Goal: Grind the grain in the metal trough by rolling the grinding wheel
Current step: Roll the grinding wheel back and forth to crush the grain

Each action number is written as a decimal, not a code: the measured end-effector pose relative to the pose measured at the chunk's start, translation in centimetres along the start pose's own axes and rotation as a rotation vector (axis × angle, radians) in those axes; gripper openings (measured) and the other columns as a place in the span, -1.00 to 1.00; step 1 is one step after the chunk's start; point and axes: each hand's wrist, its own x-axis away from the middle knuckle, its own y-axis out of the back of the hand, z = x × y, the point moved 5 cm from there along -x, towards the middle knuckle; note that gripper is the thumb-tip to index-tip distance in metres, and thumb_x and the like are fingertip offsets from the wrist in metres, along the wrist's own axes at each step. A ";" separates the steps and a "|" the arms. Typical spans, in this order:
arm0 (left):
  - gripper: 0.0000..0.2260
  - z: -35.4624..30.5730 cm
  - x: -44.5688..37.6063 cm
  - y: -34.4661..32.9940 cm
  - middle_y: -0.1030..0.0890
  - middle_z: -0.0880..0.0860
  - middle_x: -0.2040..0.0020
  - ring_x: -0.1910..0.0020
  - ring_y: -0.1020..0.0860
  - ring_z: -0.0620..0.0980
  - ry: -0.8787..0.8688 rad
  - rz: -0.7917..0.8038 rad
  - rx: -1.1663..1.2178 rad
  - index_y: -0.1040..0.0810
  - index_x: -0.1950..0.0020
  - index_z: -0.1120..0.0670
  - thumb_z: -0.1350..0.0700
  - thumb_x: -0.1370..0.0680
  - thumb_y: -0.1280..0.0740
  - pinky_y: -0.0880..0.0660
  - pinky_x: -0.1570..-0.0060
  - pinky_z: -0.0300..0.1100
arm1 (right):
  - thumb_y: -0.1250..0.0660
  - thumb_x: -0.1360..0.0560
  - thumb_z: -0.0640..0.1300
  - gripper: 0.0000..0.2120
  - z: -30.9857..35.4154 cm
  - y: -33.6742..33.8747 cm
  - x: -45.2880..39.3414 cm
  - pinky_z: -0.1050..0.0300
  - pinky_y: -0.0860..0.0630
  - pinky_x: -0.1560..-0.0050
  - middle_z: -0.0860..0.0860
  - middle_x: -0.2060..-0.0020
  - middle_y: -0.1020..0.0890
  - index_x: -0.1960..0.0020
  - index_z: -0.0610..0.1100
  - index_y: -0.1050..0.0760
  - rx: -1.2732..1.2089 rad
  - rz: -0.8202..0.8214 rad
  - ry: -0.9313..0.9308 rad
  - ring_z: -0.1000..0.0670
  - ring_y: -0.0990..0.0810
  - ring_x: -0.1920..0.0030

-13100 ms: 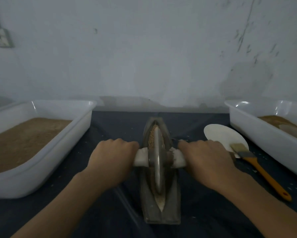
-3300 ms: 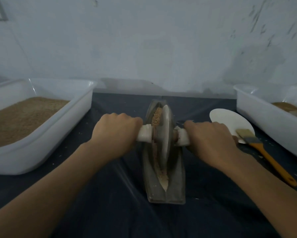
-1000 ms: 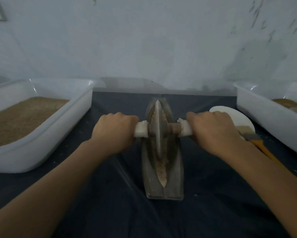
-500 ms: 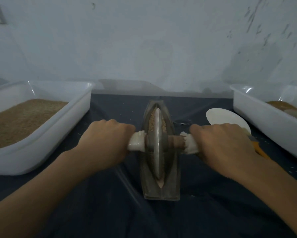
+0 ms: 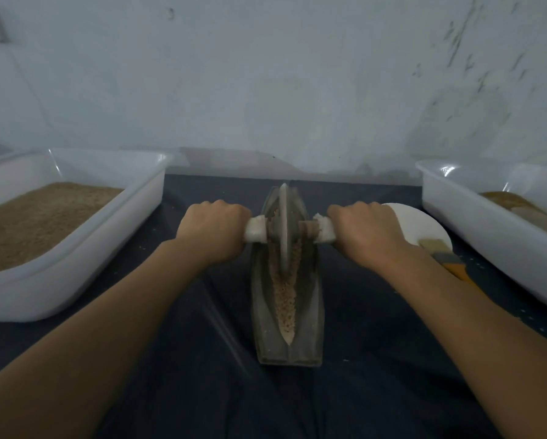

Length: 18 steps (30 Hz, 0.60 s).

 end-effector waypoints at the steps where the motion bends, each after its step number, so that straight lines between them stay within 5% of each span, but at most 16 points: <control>1: -0.89 -0.2 0.7 0.3 -0.56 -0.01 0.19 0.23 -0.53 0.08 -0.012 0.004 -0.003 -0.46 0.09 -0.08 -0.03 -0.44 -0.32 -0.30 0.31 -0.11 | -0.33 -0.43 -0.02 -0.76 0.2 0.4 0.8 0.08 -0.23 0.39 -0.05 0.25 -0.58 0.16 -0.02 -0.24 -0.012 0.008 0.008 -0.16 -0.53 0.29; 4: -0.84 -0.5 3.2 1.5 -0.50 -0.06 0.26 0.33 -0.42 0.02 -0.067 0.006 -0.020 -0.34 0.18 -0.11 -0.07 -0.42 -0.32 -0.26 0.33 -0.12 | -0.39 -0.37 0.00 -0.70 0.9 2.3 4.1 0.12 -0.13 0.44 -0.01 0.34 -0.55 0.19 -0.02 -0.25 -0.003 -0.025 0.066 -0.10 -0.40 0.43; 8: -0.63 -1.0 6.2 3.5 -0.18 -0.13 0.44 0.48 -0.25 -0.03 -0.190 -0.153 -0.075 -0.20 0.25 -0.13 -0.07 -0.28 -0.43 -0.04 0.47 -0.22 | -0.58 -0.12 -0.11 -0.58 1.0 4.4 7.4 0.17 -0.19 0.54 0.00 0.54 -0.45 0.28 -0.08 -0.33 -0.037 -0.118 0.113 -0.08 -0.38 0.60; 14: -0.75 -0.7 3.0 1.5 -0.43 -0.04 0.34 0.35 -0.47 0.08 -0.060 -0.109 -0.082 -0.25 0.21 -0.10 -0.07 -0.42 -0.33 -0.19 0.39 -0.13 | -0.40 -0.38 0.02 -0.70 0.4 1.2 3.1 0.13 -0.03 0.45 -0.03 0.37 -0.54 0.19 -0.01 -0.25 0.019 -0.068 0.019 -0.11 -0.33 0.44; 18: -0.77 -0.5 -0.2 0.3 -0.36 -0.04 0.36 0.42 -0.33 0.06 -0.026 -0.154 -0.144 -0.27 0.22 -0.05 0.01 -0.43 -0.34 -0.19 0.42 -0.13 | -0.31 -0.43 -0.01 -0.77 -0.6 -2.1 -0.2 0.08 -0.21 0.40 -0.05 0.30 -0.54 0.18 0.00 -0.24 -0.067 0.002 -0.112 -0.12 -0.32 0.38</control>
